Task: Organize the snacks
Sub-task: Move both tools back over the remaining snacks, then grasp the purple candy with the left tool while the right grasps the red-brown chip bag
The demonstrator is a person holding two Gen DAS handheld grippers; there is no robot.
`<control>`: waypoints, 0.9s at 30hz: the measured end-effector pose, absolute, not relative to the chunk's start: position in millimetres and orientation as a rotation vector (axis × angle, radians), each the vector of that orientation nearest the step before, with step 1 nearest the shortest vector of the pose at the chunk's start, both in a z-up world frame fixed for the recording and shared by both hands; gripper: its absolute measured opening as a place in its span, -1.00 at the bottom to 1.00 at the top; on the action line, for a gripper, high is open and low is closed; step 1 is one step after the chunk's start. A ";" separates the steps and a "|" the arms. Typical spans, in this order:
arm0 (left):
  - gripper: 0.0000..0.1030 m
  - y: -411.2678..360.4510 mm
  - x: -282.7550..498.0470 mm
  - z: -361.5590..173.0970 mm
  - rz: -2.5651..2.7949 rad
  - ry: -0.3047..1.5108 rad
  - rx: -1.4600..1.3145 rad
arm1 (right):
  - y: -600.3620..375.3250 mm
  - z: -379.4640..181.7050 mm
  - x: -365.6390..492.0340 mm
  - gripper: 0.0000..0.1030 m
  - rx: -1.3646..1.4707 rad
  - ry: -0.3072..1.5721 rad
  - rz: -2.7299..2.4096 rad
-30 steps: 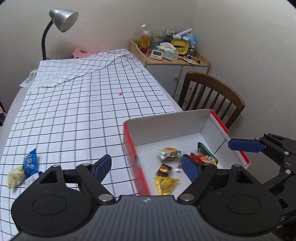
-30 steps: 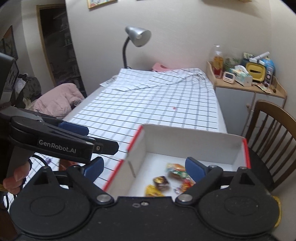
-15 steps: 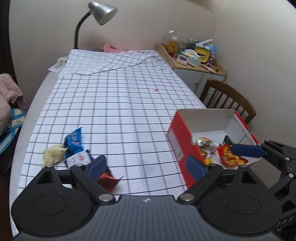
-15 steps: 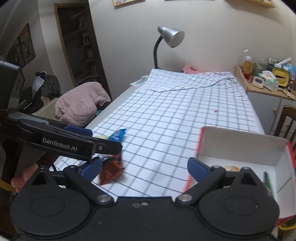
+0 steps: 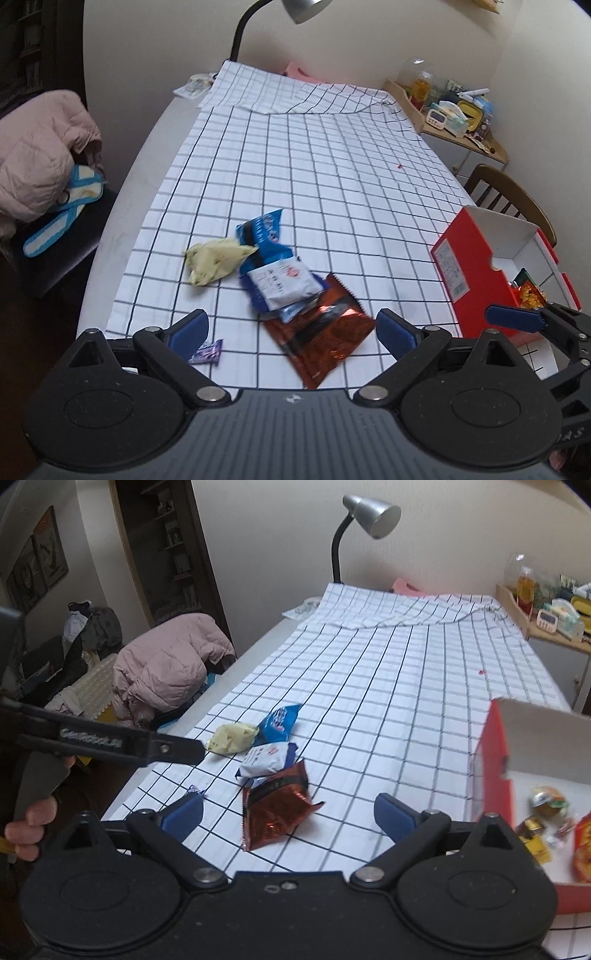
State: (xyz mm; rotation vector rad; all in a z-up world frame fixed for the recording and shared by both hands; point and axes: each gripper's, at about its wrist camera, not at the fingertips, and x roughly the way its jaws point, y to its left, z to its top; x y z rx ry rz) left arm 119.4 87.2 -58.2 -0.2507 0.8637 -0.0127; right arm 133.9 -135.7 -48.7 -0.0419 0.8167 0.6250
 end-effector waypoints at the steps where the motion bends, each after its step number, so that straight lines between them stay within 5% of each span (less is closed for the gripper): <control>1: 0.90 92.2 117.6 -62.2 -0.016 0.865 -0.267 | -131.9 -53.3 136.7 0.92 -0.030 0.829 0.617; 15: 0.90 130.2 123.4 -127.6 0.105 0.935 -0.264 | -96.7 -106.9 178.3 0.87 0.058 0.925 0.527; 24: 0.88 127.8 135.0 -153.2 0.125 0.944 -0.221 | -85.2 -137.4 198.4 0.67 0.094 1.014 0.467; 27: 0.75 128.1 139.4 -159.3 0.116 0.956 -0.222 | -80.8 -140.8 199.9 0.64 0.094 1.021 0.471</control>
